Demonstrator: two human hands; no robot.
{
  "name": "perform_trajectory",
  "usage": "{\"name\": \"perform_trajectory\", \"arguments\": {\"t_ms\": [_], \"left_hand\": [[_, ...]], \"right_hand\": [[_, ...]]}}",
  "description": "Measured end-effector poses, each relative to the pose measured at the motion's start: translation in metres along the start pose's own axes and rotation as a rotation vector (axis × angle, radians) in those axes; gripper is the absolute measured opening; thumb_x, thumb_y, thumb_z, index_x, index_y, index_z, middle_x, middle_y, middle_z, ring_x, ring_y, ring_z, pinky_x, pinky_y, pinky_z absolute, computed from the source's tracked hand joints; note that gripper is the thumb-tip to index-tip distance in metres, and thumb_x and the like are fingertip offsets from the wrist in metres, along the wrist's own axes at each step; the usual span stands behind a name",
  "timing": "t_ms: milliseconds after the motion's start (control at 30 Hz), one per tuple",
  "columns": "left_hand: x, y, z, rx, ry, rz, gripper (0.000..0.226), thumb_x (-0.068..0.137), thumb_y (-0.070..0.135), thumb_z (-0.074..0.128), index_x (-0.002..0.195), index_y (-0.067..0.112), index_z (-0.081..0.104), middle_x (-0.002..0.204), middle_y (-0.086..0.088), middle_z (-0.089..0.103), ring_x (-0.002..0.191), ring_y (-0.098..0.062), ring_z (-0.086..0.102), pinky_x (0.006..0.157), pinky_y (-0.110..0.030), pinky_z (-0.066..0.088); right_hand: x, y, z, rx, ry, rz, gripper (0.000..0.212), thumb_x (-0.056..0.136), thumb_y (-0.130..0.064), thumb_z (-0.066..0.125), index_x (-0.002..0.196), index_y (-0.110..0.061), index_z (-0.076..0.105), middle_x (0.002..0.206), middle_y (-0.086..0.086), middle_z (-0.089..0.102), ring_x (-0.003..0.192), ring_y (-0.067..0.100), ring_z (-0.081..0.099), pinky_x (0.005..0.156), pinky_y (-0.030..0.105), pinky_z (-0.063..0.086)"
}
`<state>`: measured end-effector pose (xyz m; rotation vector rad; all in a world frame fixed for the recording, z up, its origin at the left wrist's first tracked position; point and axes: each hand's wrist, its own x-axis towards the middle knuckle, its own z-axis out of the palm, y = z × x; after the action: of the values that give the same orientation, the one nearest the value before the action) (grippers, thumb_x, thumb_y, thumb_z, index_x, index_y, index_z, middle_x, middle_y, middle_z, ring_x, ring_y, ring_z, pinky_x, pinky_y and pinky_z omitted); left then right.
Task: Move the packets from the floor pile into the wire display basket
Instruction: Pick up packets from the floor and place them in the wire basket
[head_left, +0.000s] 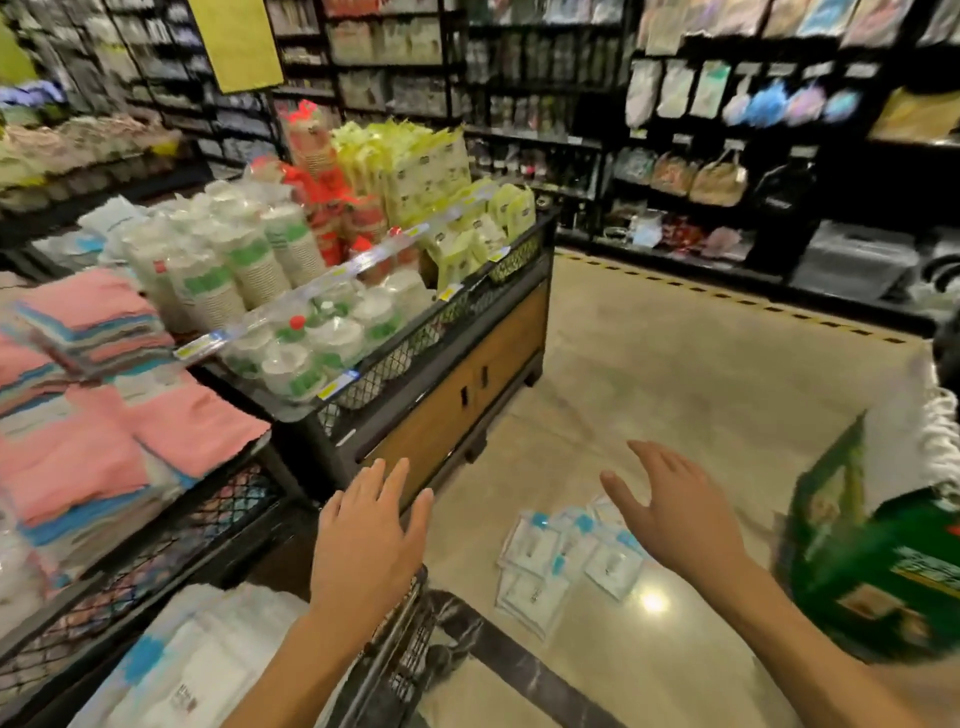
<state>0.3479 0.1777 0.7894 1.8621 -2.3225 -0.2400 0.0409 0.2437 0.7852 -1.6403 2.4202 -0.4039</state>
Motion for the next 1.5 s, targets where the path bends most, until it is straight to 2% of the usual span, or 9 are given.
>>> {"name": "perform_trajectory", "arguments": {"t_ms": [267, 467, 633, 800, 933, 1133, 1233, 1367, 1500], "left_hand": [[0.067, 0.074, 0.051, 0.018, -0.045, 0.073, 0.064, 0.104, 0.059, 0.025, 0.158, 0.025, 0.036, 0.161, -0.001, 0.04, 0.15, -0.019, 0.035, 0.121, -0.041, 0.03], [0.112, 0.114, 0.089, -0.013, -0.128, 0.083, 0.064, 0.105, 0.055, 0.035, 0.16, 0.022, 0.031, 0.163, -0.001, 0.038, 0.151, -0.017, 0.033, 0.124, -0.041, 0.03], [0.149, 0.124, 0.121, 0.007, -0.186, 0.112, 0.063, 0.104, 0.051, 0.039, 0.158, 0.018, 0.035, 0.16, -0.004, 0.041, 0.149, -0.02, 0.037, 0.122, -0.043, 0.033], [0.196, 0.119, 0.166, 0.021, -0.245, 0.144, 0.066, 0.102, 0.052, 0.031, 0.154, 0.013, 0.042, 0.153, -0.009, 0.051, 0.141, -0.025, 0.048, 0.115, -0.043, 0.04], [0.24, 0.108, 0.21, 0.036, -0.324, 0.159, 0.062, 0.105, 0.049, 0.035, 0.158, 0.016, 0.033, 0.161, -0.008, 0.039, 0.149, -0.025, 0.036, 0.122, -0.044, 0.03], [0.301, 0.095, 0.296, 0.072, -0.434, 0.147, 0.065, 0.105, 0.048, 0.034, 0.161, 0.017, 0.025, 0.164, -0.008, 0.034, 0.151, -0.027, 0.031, 0.125, -0.047, 0.023], [0.326, 0.089, 0.353, 0.106, -0.469, 0.157, 0.071, 0.102, 0.055, 0.018, 0.163, 0.019, 0.016, 0.169, -0.008, 0.023, 0.155, -0.025, 0.021, 0.127, -0.047, 0.014], [0.354, 0.076, 0.45, 0.111, -0.483, 0.169, 0.072, 0.099, 0.056, 0.015, 0.162, 0.022, 0.022, 0.166, -0.008, 0.029, 0.154, -0.025, 0.026, 0.125, -0.05, 0.022], [0.381, 0.068, 0.568, 0.129, -0.466, 0.162, 0.064, 0.104, 0.052, 0.019, 0.163, 0.027, 0.018, 0.168, -0.003, 0.023, 0.155, -0.02, 0.022, 0.127, -0.046, 0.017]], "right_hand": [[0.048, 0.093, 0.005, 0.025, -0.001, 0.152, 0.07, 0.1, -0.065, 0.041, 0.156, -0.024, 0.038, 0.161, 0.0, 0.042, 0.148, 0.022, 0.037, 0.121, 0.039, 0.029], [0.08, 0.145, 0.013, 0.02, -0.067, 0.25, 0.075, 0.101, -0.066, 0.037, 0.161, -0.022, 0.029, 0.166, 0.0, 0.033, 0.151, 0.023, 0.032, 0.124, 0.039, 0.025], [0.103, 0.164, 0.032, 0.005, -0.078, 0.301, 0.074, 0.101, -0.063, 0.042, 0.159, -0.018, 0.034, 0.163, 0.002, 0.038, 0.15, 0.023, 0.035, 0.122, 0.037, 0.026], [0.126, 0.168, 0.069, 0.012, -0.123, 0.409, 0.078, 0.099, -0.066, 0.042, 0.16, -0.018, 0.032, 0.165, 0.005, 0.036, 0.152, 0.024, 0.033, 0.123, 0.038, 0.026], [0.145, 0.166, 0.099, 0.014, -0.177, 0.488, 0.08, 0.099, -0.065, 0.043, 0.16, -0.016, 0.031, 0.166, 0.007, 0.033, 0.153, 0.027, 0.029, 0.126, 0.041, 0.023], [0.186, 0.169, 0.172, -0.003, -0.237, 0.553, 0.087, 0.094, -0.072, 0.036, 0.161, -0.017, 0.031, 0.167, 0.006, 0.03, 0.154, 0.026, 0.027, 0.127, 0.042, 0.022], [0.215, 0.181, 0.222, 0.004, -0.255, 0.57, 0.084, 0.096, -0.069, 0.038, 0.162, -0.017, 0.027, 0.169, 0.005, 0.025, 0.156, 0.025, 0.021, 0.129, 0.041, 0.016], [0.262, 0.217, 0.315, -0.033, -0.276, 0.543, 0.084, 0.097, -0.07, 0.037, 0.163, -0.018, 0.024, 0.17, 0.003, 0.021, 0.157, 0.024, 0.018, 0.128, 0.04, 0.014], [0.306, 0.269, 0.435, -0.042, -0.267, 0.518, 0.086, 0.096, -0.071, 0.037, 0.162, -0.017, 0.027, 0.169, 0.005, 0.025, 0.156, 0.026, 0.02, 0.127, 0.037, 0.012]]}}
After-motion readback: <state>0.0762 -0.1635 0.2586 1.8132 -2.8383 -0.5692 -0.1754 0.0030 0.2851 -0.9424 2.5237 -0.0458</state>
